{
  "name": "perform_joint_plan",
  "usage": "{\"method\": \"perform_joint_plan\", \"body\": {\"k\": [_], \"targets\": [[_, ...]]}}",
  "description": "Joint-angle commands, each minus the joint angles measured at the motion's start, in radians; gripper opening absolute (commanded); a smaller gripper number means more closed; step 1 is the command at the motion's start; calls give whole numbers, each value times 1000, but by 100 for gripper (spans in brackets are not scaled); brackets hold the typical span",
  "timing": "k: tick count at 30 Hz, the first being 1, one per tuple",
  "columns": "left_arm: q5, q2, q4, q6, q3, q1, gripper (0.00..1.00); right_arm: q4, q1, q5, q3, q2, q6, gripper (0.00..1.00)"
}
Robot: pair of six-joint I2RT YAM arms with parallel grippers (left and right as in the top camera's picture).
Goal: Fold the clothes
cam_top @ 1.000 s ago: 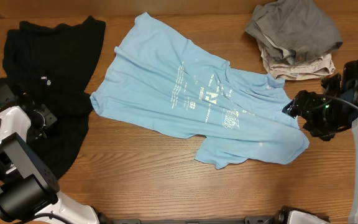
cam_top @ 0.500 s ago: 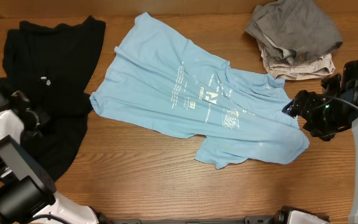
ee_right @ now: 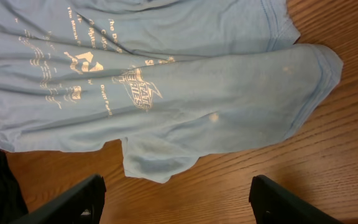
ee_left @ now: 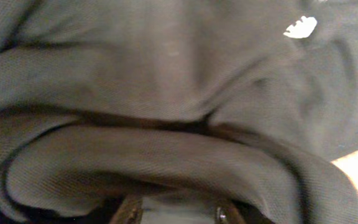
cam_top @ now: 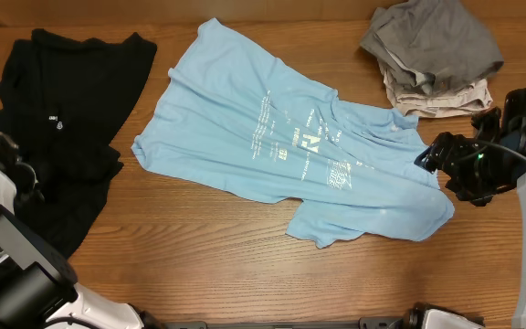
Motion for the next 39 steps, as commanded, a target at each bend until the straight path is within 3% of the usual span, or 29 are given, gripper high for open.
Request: {"method": "perform_joint_plan", "body": {"k": [1, 8, 13, 16, 24, 29, 35, 39], "targets": [[55, -37, -75, 58, 131, -46, 42, 4, 6, 6, 22, -10, -14, 79], [102, -55, -406, 116, 427, -127, 46, 5, 6, 17, 22, -10, -14, 80], [97, -53, -488, 239, 471, -250, 56, 13, 6, 17, 22, -10, -13, 83], [97, -41, -485, 284, 447, -333, 63, 12, 6, 17, 22, -10, -13, 83], [51, -6, -340, 305, 308, -492, 67, 13, 6, 17, 22, -10, -13, 84], [-13, 23, -262, 304, 231, -541, 65, 12, 6, 17, 22, -10, -13, 84], [-16, 72, -230, 305, 168, -545, 56, 15, 6, 17, 22, -10, -13, 84], [-85, 131, -237, 304, 152, -545, 58, 17, 6, 17, 22, -10, -13, 84]]}}
